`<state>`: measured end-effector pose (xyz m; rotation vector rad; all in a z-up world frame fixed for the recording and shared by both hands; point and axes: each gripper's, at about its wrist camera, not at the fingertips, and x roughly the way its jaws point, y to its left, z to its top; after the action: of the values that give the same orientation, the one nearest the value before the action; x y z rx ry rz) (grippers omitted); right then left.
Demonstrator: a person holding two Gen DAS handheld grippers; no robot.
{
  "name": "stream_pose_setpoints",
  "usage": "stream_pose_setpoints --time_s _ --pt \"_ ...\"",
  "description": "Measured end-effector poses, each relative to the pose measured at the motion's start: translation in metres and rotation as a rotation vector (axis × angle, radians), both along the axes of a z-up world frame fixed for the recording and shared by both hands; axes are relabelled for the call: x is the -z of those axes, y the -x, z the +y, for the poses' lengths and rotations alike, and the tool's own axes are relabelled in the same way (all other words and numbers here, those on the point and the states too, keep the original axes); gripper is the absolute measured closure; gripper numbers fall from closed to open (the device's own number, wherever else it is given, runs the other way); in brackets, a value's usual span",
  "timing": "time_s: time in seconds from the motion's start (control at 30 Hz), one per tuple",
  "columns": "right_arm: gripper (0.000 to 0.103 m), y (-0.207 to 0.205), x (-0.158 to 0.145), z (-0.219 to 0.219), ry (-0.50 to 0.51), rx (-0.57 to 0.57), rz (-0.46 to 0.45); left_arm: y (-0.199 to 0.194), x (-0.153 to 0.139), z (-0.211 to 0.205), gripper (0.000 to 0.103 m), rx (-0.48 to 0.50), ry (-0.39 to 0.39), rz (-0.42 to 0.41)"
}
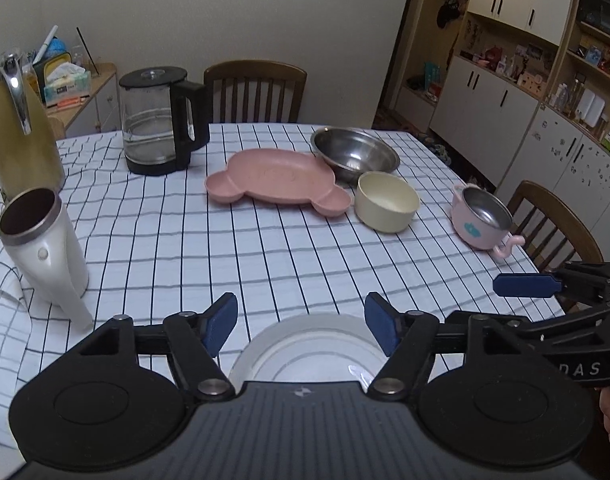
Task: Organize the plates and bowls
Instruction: 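Move both tools toward the pink bear-shaped plate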
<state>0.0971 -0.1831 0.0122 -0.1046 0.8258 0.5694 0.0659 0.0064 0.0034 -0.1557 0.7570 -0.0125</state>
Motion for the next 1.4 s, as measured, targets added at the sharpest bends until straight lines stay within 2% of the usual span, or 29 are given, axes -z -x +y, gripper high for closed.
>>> stream_pose_setpoints --time_s 0.2,0.3,0.43,0.8,1.03,1.2,1.27,1.4 --pt "0.016 -0.025 -0.006 -0.001 0.007 -0.016 -0.045 -0.029 -0.007 0.002 0.026 -0.052 -0.027 -0.035" --pt "0.001 -0.042 -0.008 -0.003 0.008 -0.009 -0.097 -0.045 -0.009 0.006 0.025 -0.070 -0.028 -0.060" --pt "0.000 -0.072 -0.009 -0.005 0.021 0.004 -0.147 -0.073 -0.010 0.011 0.025 -0.090 -0.045 -0.069" --pt "0.000 -0.169 0.003 0.006 0.078 -0.002 -0.169 -0.174 0.014 0.034 0.025 -0.166 -0.134 -0.003" --pt "0.003 -0.227 0.030 0.030 0.140 -0.046 -0.112 -0.235 0.047 0.060 0.025 -0.205 -0.128 0.092" --pt "0.014 -0.265 0.050 0.046 0.180 -0.107 -0.030 -0.268 0.071 0.079 0.025 -0.250 -0.125 0.155" --pt "0.023 -0.279 0.058 0.051 0.193 -0.124 0.011 -0.277 0.079 0.085 0.025 -0.256 -0.123 0.174" --pt "0.027 -0.301 0.075 0.062 0.225 -0.164 0.073 -0.295 0.097 0.097 0.025 -0.274 -0.112 0.219"
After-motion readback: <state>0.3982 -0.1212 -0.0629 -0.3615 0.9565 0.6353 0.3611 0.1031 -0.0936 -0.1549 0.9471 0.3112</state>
